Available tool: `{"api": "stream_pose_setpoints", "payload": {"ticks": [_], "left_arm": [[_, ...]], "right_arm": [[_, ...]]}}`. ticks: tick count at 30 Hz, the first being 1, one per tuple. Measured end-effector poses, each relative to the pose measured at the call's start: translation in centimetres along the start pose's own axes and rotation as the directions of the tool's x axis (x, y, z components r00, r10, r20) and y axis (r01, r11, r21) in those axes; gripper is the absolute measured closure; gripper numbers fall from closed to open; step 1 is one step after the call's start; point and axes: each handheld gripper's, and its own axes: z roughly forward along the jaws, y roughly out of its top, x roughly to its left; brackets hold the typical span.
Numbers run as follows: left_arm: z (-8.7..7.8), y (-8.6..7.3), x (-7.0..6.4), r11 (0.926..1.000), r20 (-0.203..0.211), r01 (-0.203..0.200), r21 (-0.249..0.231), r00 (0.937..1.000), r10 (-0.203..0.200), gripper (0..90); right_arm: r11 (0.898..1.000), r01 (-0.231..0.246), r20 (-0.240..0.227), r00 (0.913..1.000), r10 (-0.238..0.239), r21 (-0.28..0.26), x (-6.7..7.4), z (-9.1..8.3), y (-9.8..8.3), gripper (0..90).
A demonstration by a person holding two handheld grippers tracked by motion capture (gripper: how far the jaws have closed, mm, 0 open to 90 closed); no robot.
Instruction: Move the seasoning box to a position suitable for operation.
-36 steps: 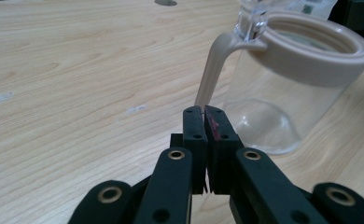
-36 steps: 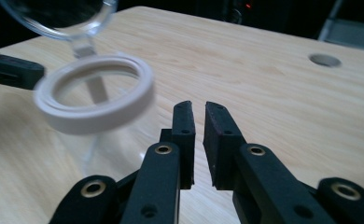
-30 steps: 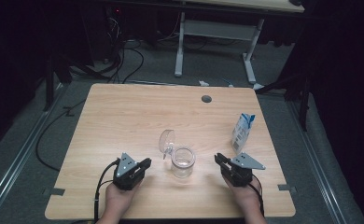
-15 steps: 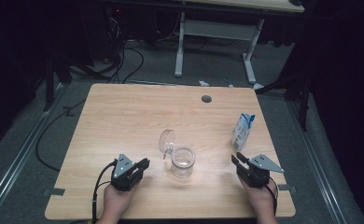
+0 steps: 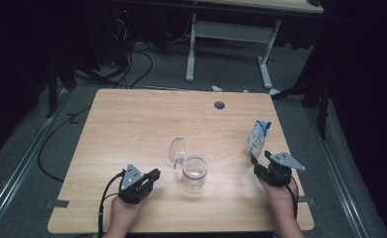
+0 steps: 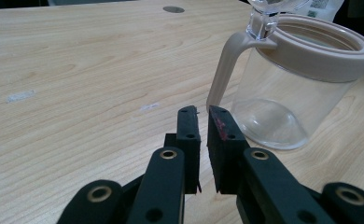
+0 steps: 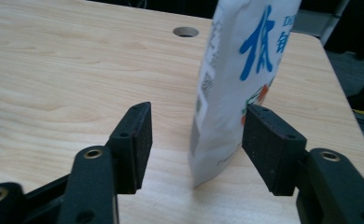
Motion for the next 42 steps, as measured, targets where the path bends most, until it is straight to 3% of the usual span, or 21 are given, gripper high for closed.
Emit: {"api": "stream_pose_setpoints", "payload": {"ticks": [9,22,36,37,39,42], "left_arm": [[0.0,-0.1,-0.2,1.0,0.004,-0.007,-0.001,1.0,0.007,83.1],[0.0,-0.2,-0.5,0.9998,0.01,-0.02,0.001,0.9997,0.02,83.5],[0.0,-0.2,-0.5,0.9996,0.008,-0.027,-0.001,0.9996,0.027,83.4],[0.0,-0.2,-0.5,0.9996,0.008,-0.027,-0.001,0.9996,0.027,83.4],[-0.1,-0.2,-0.5,0.9996,0.009,-0.027,-0.002,0.9996,0.027,83.4],[0.0,-0.2,-0.5,0.9996,0.009,-0.027,-0.001,0.9996,0.027,83.4]], "right_arm": [[1.0,-0.031,0.047,0.9984,0.031,0.003,-0.6,1.7,1.7,40.4],[0.999,-0.036,0.106,0.9938,0.034,0.016,-0.9,3.5,2.8,55.0],[0.998,-0.064,0.084,0.9944,0.063,0.002,-1.7,2.5,2.4,75.8],[0.997,-0.072,0.077,0.9945,0.072,-0.003,-1.7,2.4,2.4,82.8],[0.997,-0.072,0.079,0.9942,0.073,-0.011,-1.7,2.3,2.4,85.7],[0.996,-0.085,0.047,0.9953,0.085,-0.009,-2.0,2.3,2.3,89.9]]}}
